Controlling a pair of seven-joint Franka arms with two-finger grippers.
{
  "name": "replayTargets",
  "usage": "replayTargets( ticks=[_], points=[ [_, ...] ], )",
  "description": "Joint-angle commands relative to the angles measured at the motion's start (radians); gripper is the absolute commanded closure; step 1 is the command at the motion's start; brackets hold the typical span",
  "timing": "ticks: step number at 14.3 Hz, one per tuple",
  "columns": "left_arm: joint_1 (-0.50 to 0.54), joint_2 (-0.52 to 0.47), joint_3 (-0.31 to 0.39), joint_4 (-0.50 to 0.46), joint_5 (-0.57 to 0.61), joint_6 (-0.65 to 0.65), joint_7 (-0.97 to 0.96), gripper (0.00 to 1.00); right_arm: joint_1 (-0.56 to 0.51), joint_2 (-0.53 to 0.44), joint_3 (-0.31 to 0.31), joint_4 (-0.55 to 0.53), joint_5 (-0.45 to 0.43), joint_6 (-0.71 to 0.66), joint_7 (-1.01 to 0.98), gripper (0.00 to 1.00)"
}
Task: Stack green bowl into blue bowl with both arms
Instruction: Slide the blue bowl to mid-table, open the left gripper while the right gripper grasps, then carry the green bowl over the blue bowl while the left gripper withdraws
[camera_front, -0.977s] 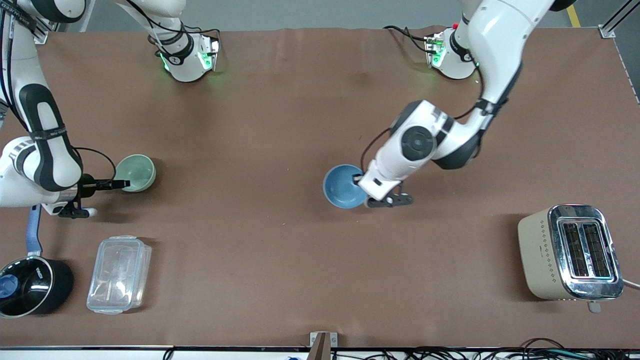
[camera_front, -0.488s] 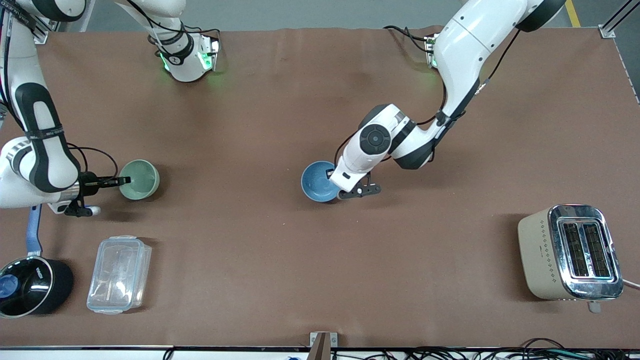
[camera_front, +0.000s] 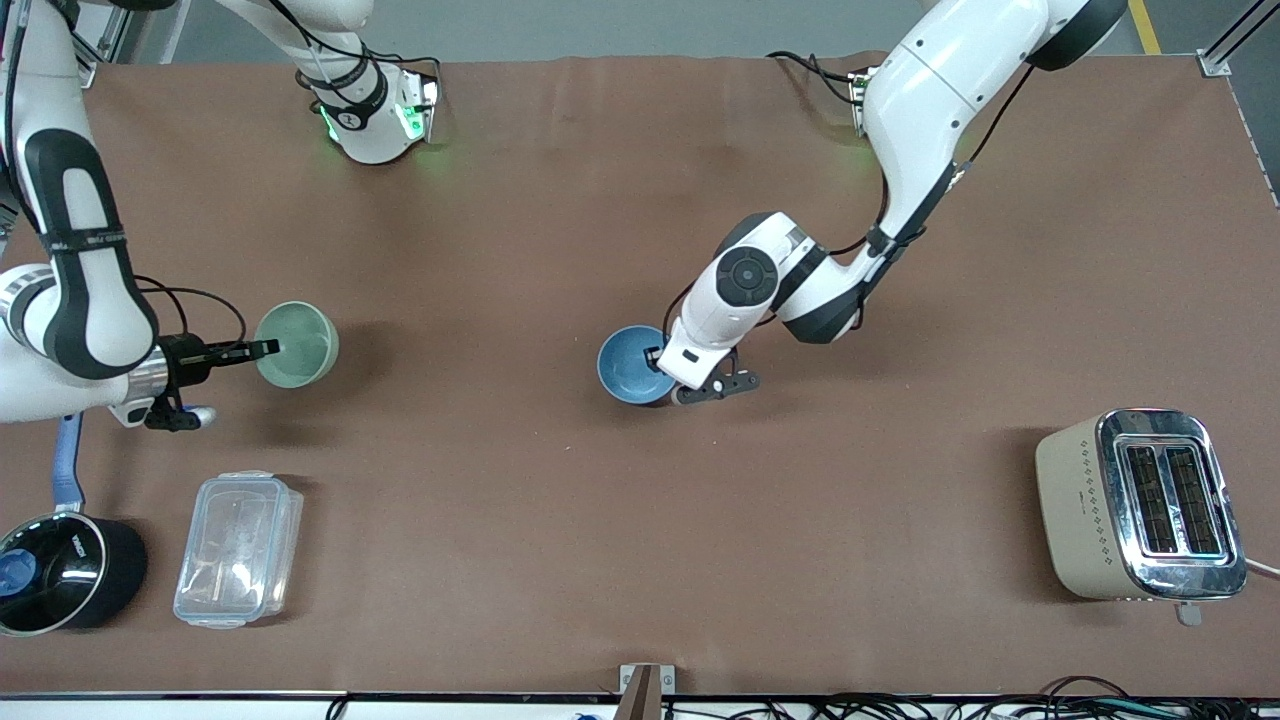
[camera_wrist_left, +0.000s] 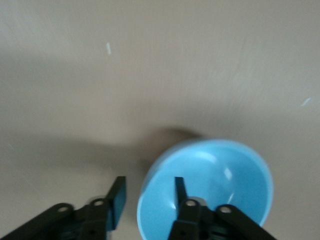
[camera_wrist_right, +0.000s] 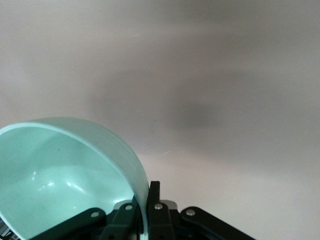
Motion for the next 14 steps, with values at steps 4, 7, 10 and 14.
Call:
replayTargets(
  ticks=[4, 7, 10, 14],
  points=[
    [0.22, -0.245, 0.0, 0.08, 0.105, -0.273, 0.259, 0.0, 0.153, -0.094, -0.004, -0.093, 0.136, -0.037, 0.208, 0.98],
    [0.327, -0.338, -0.008, 0.144, 0.097, -0.441, 0.461, 0.0, 0.23, -0.093, -0.005, -0.117, 0.225, -0.021, 0.271, 0.98],
    [0.392, -0.443, -0.01, 0.158, 0.085, -0.545, 0.583, 0.0, 0.295, -0.089, -0.005, -0.162, 0.346, 0.045, 0.302, 0.98],
    [0.417, -0.581, 0.057, 0.14, -0.045, -0.665, 0.723, 0.0, 0.462, -0.089, -0.005, -0.255, 0.534, 0.263, 0.364, 0.98]
  ],
)
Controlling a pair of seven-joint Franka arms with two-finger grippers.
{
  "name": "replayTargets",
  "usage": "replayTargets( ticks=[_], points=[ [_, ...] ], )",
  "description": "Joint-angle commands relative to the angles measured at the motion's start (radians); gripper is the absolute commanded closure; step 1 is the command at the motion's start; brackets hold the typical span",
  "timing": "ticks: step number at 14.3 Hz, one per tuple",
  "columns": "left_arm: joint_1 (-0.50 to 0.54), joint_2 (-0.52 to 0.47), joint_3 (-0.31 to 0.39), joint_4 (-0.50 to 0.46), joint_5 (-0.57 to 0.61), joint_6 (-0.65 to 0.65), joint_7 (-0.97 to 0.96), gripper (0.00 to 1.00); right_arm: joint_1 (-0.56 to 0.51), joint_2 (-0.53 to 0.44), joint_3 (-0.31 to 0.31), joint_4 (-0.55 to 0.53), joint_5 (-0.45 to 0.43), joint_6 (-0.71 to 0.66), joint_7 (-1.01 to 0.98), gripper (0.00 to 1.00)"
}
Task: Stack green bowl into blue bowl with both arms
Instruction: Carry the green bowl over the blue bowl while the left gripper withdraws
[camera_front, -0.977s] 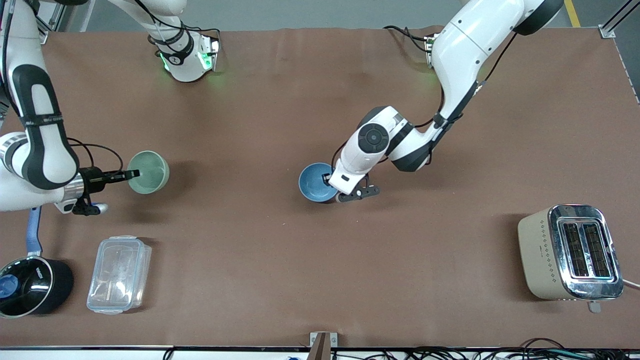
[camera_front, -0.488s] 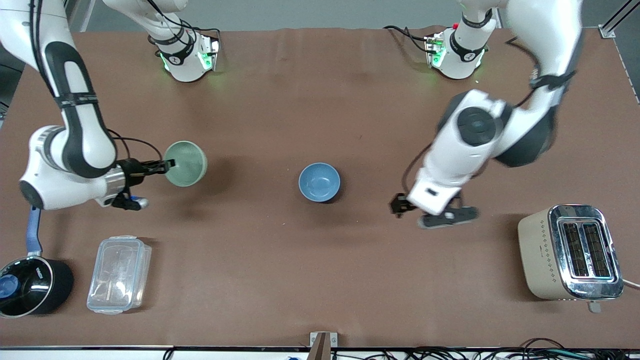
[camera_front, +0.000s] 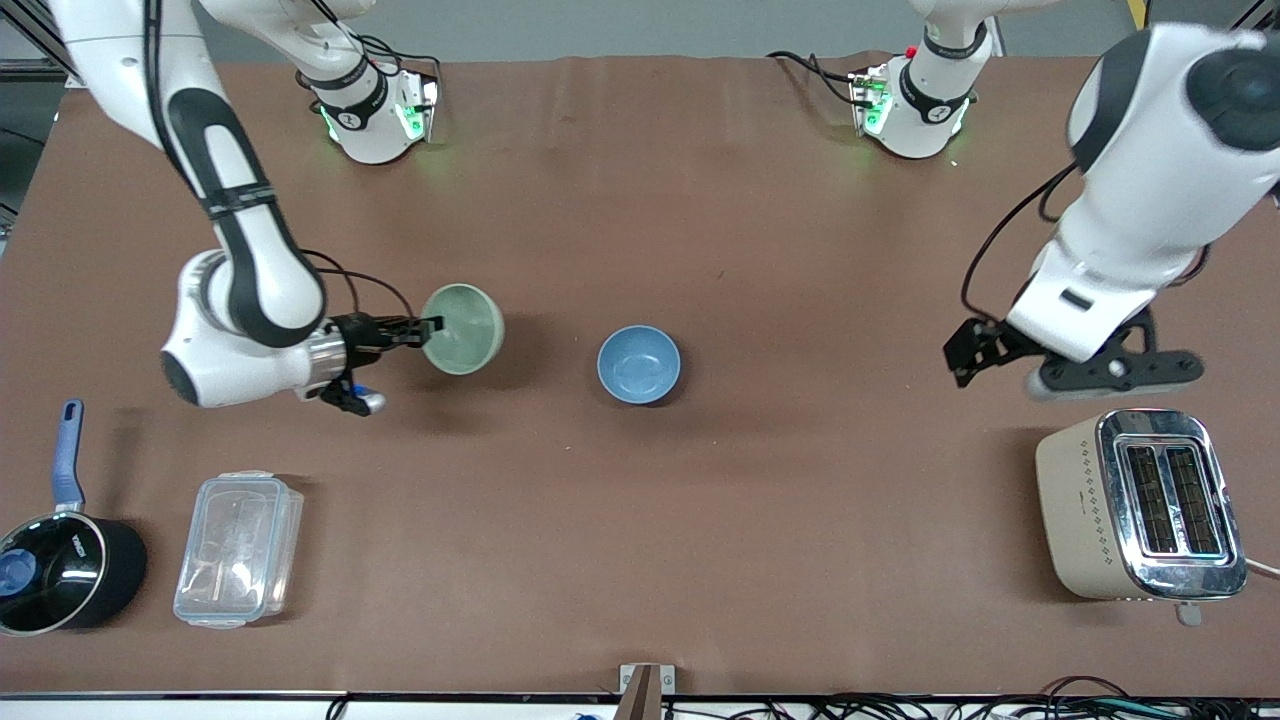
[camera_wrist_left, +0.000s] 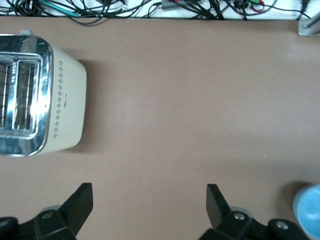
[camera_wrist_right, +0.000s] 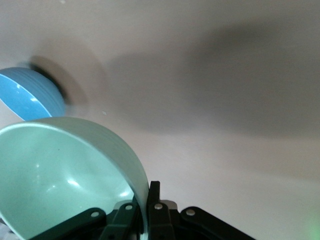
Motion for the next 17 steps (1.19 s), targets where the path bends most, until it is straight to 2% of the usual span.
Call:
replayTargets(
  ticks=[1, 3, 5, 7, 10, 14, 17],
  points=[
    [-0.056, -0.107, 0.107, -0.041, -0.058, -0.091, 0.071, 0.0, 0.13, -0.026, -0.009, -0.061, 0.108, 0.125, 0.067, 0.98],
    [-0.138, -0.161, 0.249, -0.049, -0.125, -0.169, 0.161, 0.0, 0.224, -0.025, -0.009, -0.059, 0.145, 0.226, 0.164, 0.98],
    [-0.196, -0.195, 0.355, -0.061, -0.165, -0.234, 0.233, 0.0, 0.305, -0.023, -0.009, -0.047, 0.161, 0.309, 0.263, 0.97],
    [-0.25, -0.231, 0.416, -0.093, -0.166, -0.245, 0.24, 0.0, 0.356, -0.005, -0.009, -0.033, 0.177, 0.381, 0.298, 0.97],
    [-0.25, -0.264, 0.416, -0.127, -0.166, -0.245, 0.244, 0.0, 0.408, 0.027, -0.009, 0.017, 0.228, 0.42, 0.35, 0.97],
    [-0.249, -0.264, 0.412, -0.121, -0.164, -0.245, 0.249, 0.0, 0.476, 0.101, -0.009, 0.086, 0.228, 0.545, 0.439, 0.96],
    [-0.246, -0.262, 0.412, -0.121, -0.161, -0.243, 0.27, 0.0, 0.485, 0.124, -0.009, 0.103, 0.228, 0.569, 0.447, 0.96]
  ],
)
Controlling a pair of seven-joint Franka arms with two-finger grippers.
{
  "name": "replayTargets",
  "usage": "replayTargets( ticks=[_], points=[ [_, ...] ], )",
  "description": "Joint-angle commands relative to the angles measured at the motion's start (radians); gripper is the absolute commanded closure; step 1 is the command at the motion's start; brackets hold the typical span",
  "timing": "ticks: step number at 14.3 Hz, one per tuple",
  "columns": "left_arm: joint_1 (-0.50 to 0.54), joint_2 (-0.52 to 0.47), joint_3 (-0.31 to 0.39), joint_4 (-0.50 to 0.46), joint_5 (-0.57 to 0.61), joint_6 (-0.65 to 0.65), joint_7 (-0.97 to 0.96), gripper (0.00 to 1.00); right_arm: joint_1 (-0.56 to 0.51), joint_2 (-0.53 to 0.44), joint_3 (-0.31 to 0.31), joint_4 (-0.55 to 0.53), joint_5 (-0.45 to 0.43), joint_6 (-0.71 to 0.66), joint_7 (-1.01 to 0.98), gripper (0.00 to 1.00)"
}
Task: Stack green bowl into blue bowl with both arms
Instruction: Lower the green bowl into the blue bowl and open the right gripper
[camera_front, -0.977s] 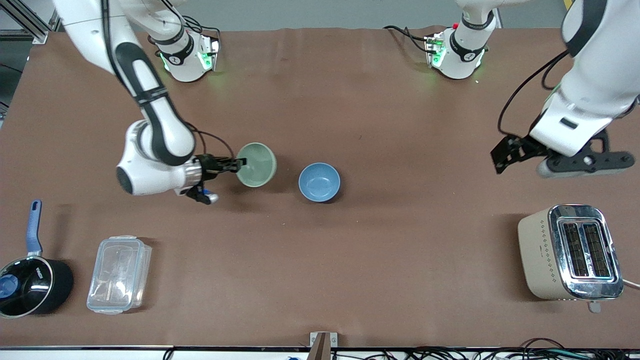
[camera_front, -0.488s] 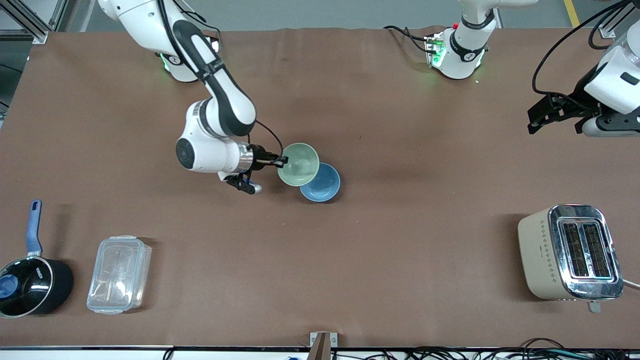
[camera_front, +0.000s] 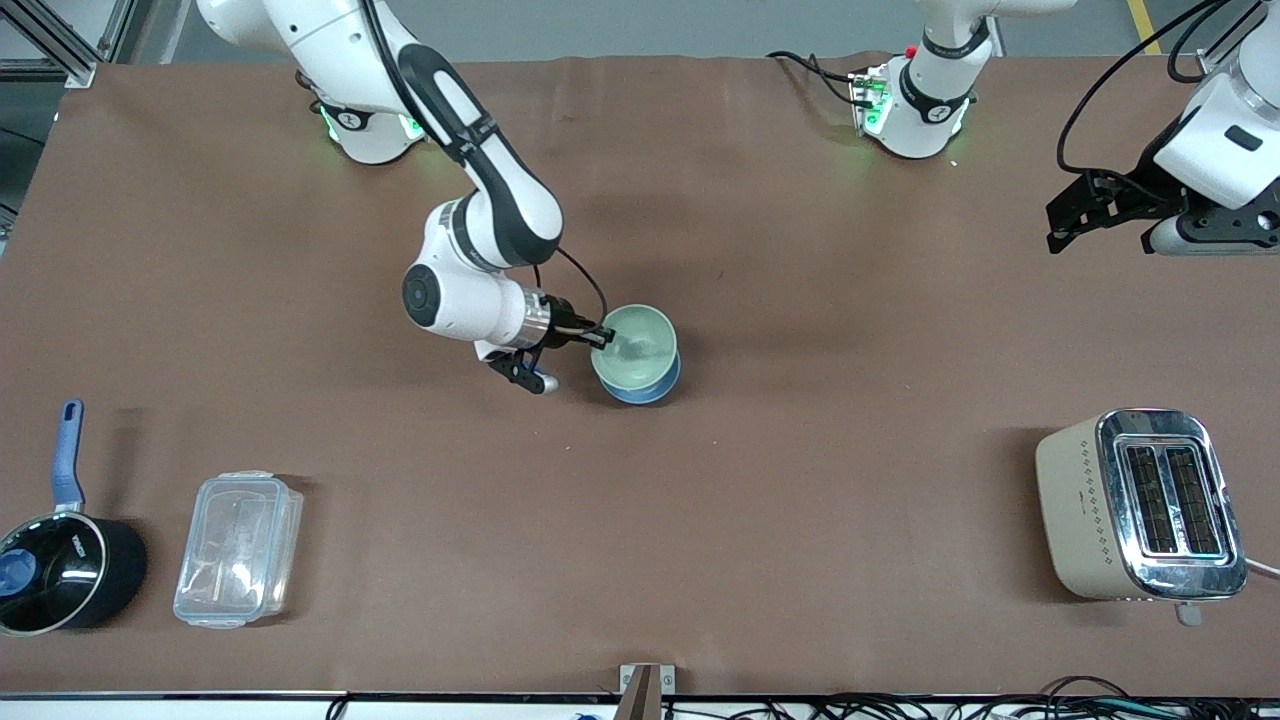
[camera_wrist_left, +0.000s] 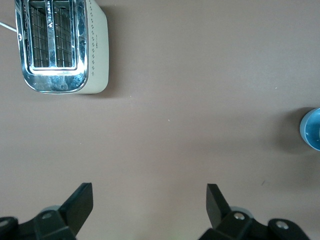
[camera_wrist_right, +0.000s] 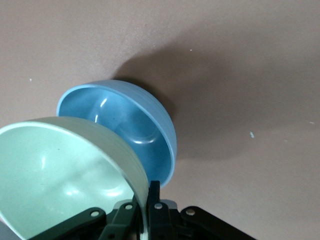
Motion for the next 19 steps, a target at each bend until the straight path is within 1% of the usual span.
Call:
replayTargets(
  ticks=[1, 3, 5, 7, 10, 12, 13, 15, 16, 18, 19],
  points=[
    [0.0, -0.019, 0.006, -0.015, -0.006, 0.001, 0.035, 0.0, 0.011, 0.029, -0.01, 0.039, 0.024, 0.012, 0.012, 0.96],
    [-0.001, -0.016, 0.006, -0.015, 0.0, 0.001, 0.035, 0.0, 0.022, 0.044, -0.01, 0.042, 0.025, 0.038, 0.013, 0.95],
    [0.0, -0.014, 0.006, -0.013, 0.0, 0.001, 0.035, 0.0, 0.026, 0.052, -0.01, 0.044, 0.024, 0.049, 0.012, 0.88],
    [0.0, -0.013, 0.006, -0.01, -0.004, 0.001, 0.035, 0.0, 0.026, 0.053, -0.01, 0.046, 0.024, 0.049, 0.012, 0.88],
    [0.0, -0.01, 0.006, -0.009, -0.004, 0.001, 0.033, 0.0, 0.026, 0.053, -0.012, 0.046, 0.022, 0.049, 0.009, 0.92],
    [0.003, -0.01, 0.006, -0.009, -0.006, 0.0, 0.036, 0.0, 0.026, 0.053, -0.012, 0.046, 0.021, 0.05, 0.007, 0.92],
    [0.003, -0.011, 0.006, -0.009, -0.007, 0.0, 0.035, 0.0, 0.026, 0.053, -0.012, 0.046, 0.018, 0.049, 0.006, 0.88],
    [0.003, -0.011, 0.006, -0.009, -0.007, -0.002, 0.035, 0.0, 0.023, 0.052, -0.013, 0.046, 0.013, 0.038, 0.001, 0.72],
    [0.003, -0.011, 0.006, -0.009, -0.007, -0.002, 0.035, 0.0, 0.019, 0.05, -0.013, 0.046, 0.013, 0.035, 0.001, 0.67],
    [0.003, -0.013, 0.006, -0.009, -0.009, -0.004, 0.036, 0.0, 0.011, 0.036, -0.013, 0.046, 0.013, 0.029, 0.002, 0.61],
    [0.005, -0.014, 0.006, -0.009, -0.009, -0.004, 0.036, 0.0, 0.011, 0.026, -0.016, 0.047, 0.013, 0.003, 0.005, 0.61]
  ],
)
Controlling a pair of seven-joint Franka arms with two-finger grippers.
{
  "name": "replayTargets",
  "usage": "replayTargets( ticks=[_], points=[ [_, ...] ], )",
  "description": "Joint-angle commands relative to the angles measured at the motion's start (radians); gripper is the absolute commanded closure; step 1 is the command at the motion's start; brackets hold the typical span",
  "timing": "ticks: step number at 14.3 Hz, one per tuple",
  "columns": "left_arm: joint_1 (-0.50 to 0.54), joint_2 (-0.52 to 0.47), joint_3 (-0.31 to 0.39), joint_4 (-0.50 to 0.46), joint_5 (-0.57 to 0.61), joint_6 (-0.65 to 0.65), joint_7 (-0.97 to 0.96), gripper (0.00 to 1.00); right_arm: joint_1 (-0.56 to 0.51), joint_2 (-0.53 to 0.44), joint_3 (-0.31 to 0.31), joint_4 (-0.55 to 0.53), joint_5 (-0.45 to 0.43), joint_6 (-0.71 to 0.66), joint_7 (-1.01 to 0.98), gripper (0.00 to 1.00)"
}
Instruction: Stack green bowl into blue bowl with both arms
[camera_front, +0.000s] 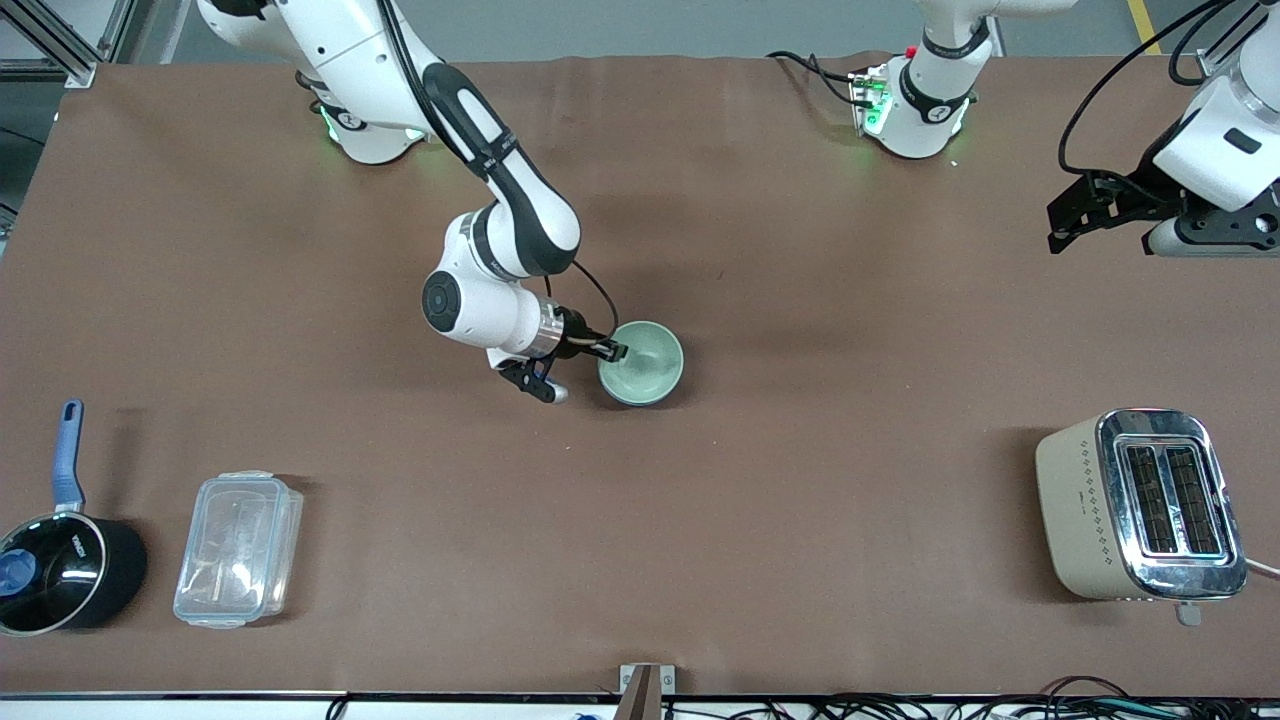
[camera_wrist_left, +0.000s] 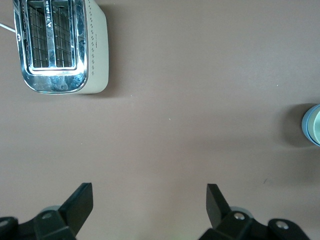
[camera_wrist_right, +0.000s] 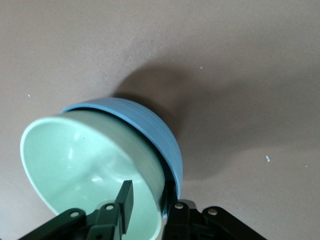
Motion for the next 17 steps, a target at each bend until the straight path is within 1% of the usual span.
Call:
replayTargets(
  ticks=[1, 4, 5, 6, 8, 9, 11, 13, 14, 15, 16, 17],
  points=[
    [0.002, -0.014, 0.004, -0.004, -0.009, -0.011, 0.022, 0.0, -0.006, -0.038, -0.011, 0.01, 0.011, -0.078, 0.013, 0.61],
    [0.002, -0.014, 0.005, -0.004, -0.009, -0.016, 0.022, 0.0, -0.007, -0.099, -0.074, 0.055, 0.004, -0.231, 0.066, 0.61],
    [0.002, -0.014, 0.005, -0.004, -0.009, -0.016, 0.022, 0.0, -0.007, -0.127, -0.096, 0.064, -0.025, -0.279, 0.082, 0.58],
    [0.0, -0.014, 0.005, -0.004, -0.009, -0.016, 0.022, 0.0, -0.007, -0.158, -0.112, 0.064, -0.079, -0.302, 0.087, 0.53],
    [0.0, -0.014, 0.005, -0.004, -0.009, -0.019, 0.022, 0.0, -0.007, -0.231, -0.151, 0.056, -0.201, -0.365, 0.097, 0.36],
    [0.0, -0.014, 0.004, -0.004, -0.009, -0.019, 0.022, 0.0, -0.007, -0.265, -0.181, 0.058, -0.266, -0.417, 0.1, 0.27],
    [0.0, -0.014, 0.004, -0.004, -0.007, -0.019, 0.022, 0.0, -0.007, -0.331, -0.252, 0.061, -0.405, -0.497, 0.099, 0.14],
    [-0.001, -0.014, 0.004, -0.003, -0.004, -0.019, 0.022, 0.0, -0.009, -0.389, -0.316, 0.064, -0.563, -0.542, 0.09, 0.07],
    [-0.001, -0.014, 0.004, -0.003, -0.004, -0.019, 0.022, 0.0, -0.009, -0.418, -0.342, 0.066, -0.638, -0.542, 0.081, 0.02],
    [-0.001, -0.014, 0.004, -0.003, -0.003, -0.019, 0.022, 0.0, -0.009, -0.435, -0.365, 0.067, -0.707, -0.542, 0.064, 0.0],
    [-0.001, -0.014, 0.004, -0.003, -0.003, -0.019, 0.024, 0.0, -0.009, -0.452, -0.396, 0.069, -0.775, -0.542, 0.026, 0.0],
    [-0.001, -0.014, 0.004, -0.001, -0.003, -0.019, 0.024, 0.0, -0.01, -0.468, -0.427, 0.069, -0.823, -0.542, -0.023, 0.0]
  ],
)
